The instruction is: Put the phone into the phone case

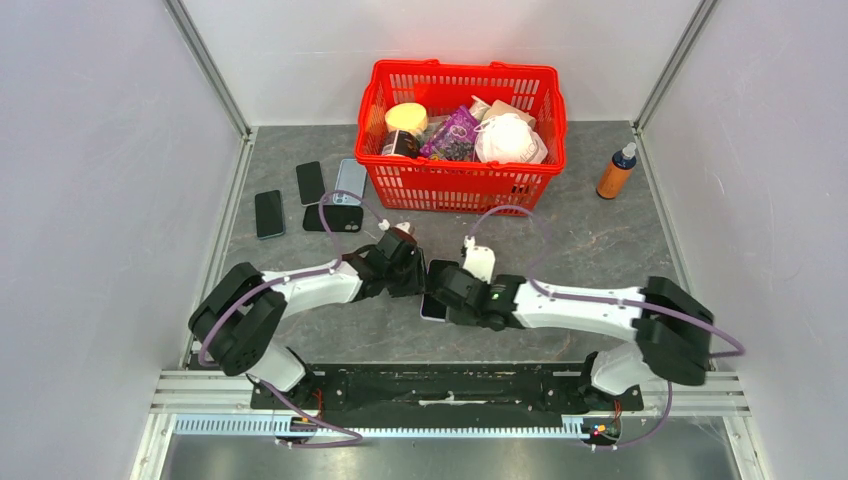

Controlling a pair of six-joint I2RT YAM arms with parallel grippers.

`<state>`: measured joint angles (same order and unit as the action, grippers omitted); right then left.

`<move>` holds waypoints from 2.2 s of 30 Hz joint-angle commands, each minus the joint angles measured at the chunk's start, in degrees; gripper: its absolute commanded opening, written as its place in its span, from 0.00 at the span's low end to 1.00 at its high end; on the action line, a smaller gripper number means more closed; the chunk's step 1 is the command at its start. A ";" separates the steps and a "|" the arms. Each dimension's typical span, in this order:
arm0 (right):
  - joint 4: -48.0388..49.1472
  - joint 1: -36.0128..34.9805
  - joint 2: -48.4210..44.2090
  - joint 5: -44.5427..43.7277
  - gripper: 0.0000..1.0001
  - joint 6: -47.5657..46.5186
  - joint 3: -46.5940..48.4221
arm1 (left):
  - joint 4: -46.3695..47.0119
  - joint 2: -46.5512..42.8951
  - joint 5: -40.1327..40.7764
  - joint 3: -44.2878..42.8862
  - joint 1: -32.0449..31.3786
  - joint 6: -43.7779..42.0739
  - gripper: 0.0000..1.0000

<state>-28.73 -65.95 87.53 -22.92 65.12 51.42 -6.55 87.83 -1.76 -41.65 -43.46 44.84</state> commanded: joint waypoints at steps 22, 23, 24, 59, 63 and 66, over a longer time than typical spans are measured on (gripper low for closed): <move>14.04 5.29 0.91 3.72 0.51 -6.41 -6.68 | -7.84 17.01 3.18 -19.97 6.18 -2.27 0.14; 14.45 4.95 1.19 3.82 0.51 -6.32 -6.61 | -7.54 17.11 2.08 -19.96 5.92 -2.75 0.13; 14.97 4.37 1.54 3.84 0.51 -6.17 -6.52 | -7.24 17.24 0.41 -19.98 5.69 -3.14 0.13; 14.34 17.93 -15.60 7.98 0.90 -23.76 -12.25 | -9.37 -6.15 3.61 -11.06 1.28 -1.40 0.54; 19.41 20.87 -9.07 12.53 0.93 -26.67 -10.29 | -8.14 -13.63 2.03 -1.27 1.28 1.14 0.55; 21.42 21.17 -4.51 14.05 0.94 -27.58 -8.45 | -6.58 -19.14 -0.72 5.06 1.28 2.99 0.56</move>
<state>-13.89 -45.36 78.83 -13.23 41.76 39.05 -14.66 74.35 -1.48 -42.59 -42.13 42.98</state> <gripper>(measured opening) 0.932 0.550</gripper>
